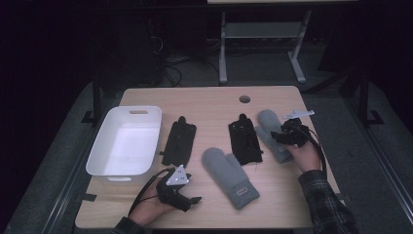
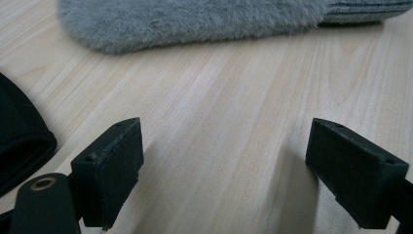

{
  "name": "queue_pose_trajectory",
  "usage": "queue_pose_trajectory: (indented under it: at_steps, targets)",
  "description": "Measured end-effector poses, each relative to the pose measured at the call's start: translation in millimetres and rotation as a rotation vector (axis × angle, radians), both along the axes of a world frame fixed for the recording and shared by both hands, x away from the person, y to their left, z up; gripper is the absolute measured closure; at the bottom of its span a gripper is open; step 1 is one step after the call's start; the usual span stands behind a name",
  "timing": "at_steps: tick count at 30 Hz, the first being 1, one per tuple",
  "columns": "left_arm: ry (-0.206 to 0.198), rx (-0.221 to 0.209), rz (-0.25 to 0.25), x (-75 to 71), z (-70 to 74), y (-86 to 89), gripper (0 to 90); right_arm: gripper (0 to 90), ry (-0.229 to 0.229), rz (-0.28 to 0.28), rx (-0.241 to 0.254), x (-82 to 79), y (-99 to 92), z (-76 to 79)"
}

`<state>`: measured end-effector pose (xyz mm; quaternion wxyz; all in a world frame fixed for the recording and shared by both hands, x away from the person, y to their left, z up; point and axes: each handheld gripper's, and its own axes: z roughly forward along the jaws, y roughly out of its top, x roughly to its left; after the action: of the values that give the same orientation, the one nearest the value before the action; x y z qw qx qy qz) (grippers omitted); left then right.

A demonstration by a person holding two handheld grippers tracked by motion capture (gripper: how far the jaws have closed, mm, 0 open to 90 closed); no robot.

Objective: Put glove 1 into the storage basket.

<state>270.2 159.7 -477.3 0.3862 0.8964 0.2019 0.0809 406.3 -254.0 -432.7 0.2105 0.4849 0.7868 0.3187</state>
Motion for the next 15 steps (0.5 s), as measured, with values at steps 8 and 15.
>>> queue_pose_trajectory:
  at_steps: [8,15]
  targets:
    - [0.0,-0.001,0.0,0.0,0.0,0.0,13.2,43.7,0.063,-0.002,-0.019,11.9,-2.2,-20.0]
    - [0.002,-0.001,-0.001,0.0,0.0,-0.1,13.2,46.1,0.094,0.004,-0.002,13.6,-6.4,-29.0]
